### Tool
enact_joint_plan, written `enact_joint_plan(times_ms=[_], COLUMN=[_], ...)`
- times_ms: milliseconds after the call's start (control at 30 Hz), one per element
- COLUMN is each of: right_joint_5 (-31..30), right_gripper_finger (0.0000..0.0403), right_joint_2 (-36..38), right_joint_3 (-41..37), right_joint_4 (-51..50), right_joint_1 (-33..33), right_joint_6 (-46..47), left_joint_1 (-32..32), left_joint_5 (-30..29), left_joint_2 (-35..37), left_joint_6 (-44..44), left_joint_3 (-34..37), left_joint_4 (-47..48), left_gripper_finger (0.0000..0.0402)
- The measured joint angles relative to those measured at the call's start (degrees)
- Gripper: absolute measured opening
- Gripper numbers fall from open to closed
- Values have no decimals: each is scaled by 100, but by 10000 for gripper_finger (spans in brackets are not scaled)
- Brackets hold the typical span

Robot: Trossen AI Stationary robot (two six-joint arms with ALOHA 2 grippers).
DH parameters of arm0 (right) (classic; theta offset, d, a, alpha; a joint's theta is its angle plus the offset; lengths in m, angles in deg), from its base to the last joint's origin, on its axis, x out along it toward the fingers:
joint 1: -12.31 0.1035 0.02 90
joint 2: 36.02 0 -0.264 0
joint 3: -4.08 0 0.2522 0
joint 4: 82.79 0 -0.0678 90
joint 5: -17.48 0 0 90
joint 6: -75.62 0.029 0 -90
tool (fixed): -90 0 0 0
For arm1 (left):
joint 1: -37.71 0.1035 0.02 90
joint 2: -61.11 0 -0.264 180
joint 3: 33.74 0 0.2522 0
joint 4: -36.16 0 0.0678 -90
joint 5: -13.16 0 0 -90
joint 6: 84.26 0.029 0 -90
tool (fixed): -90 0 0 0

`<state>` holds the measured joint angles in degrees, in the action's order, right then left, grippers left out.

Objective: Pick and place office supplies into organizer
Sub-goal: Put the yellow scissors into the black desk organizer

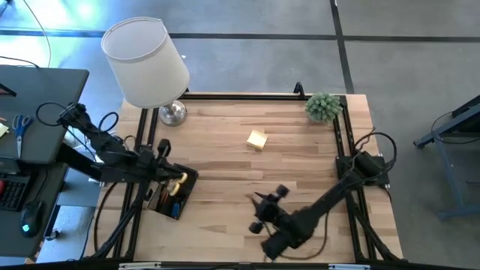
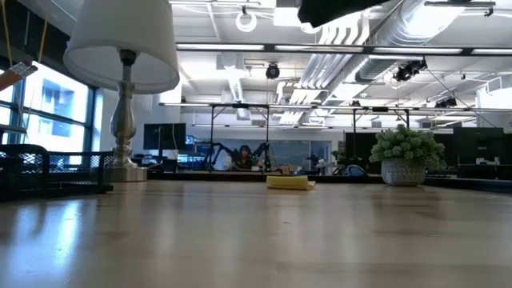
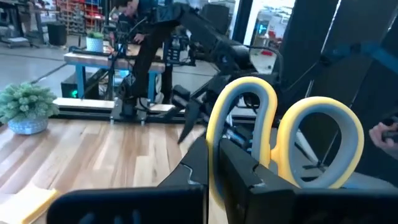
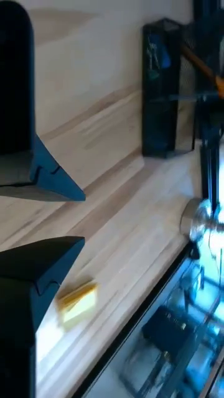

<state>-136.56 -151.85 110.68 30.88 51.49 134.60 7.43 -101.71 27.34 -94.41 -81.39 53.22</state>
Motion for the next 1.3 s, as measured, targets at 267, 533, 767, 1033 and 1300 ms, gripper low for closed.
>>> enact_joint_plan(times_ms=[267, 533, 767, 1033, 1300], right_joint_5=[3370, 4297, 5296, 5684, 5370], right_gripper_finger=[94, 94, 94, 94, 94], right_joint_2=[8, 369, 533, 531, 531], right_joint_3=[0, 2, 11, 9, 9], right_joint_4=[3629, 5326, 6275, 6150, 5867], right_joint_1=[-994, -1495, -1898, -2305, -2305], right_joint_6=[-4391, -5985, -6668, -6368, -6257], left_joint_1=[-657, -1425, -2166, -2868, -3749], left_joint_5=[-657, -1478, -2551, -3584, -4755], left_joint_2=[500, 677, 872, 1153, 1268], left_joint_6=[6, 126, 242, 290, 585], left_joint_3=[355, 376, 557, 1598, 1758], left_joint_4=[12, 317, 26, -1211, -1424], left_gripper_finger=[0, 0, 0, 0, 0])
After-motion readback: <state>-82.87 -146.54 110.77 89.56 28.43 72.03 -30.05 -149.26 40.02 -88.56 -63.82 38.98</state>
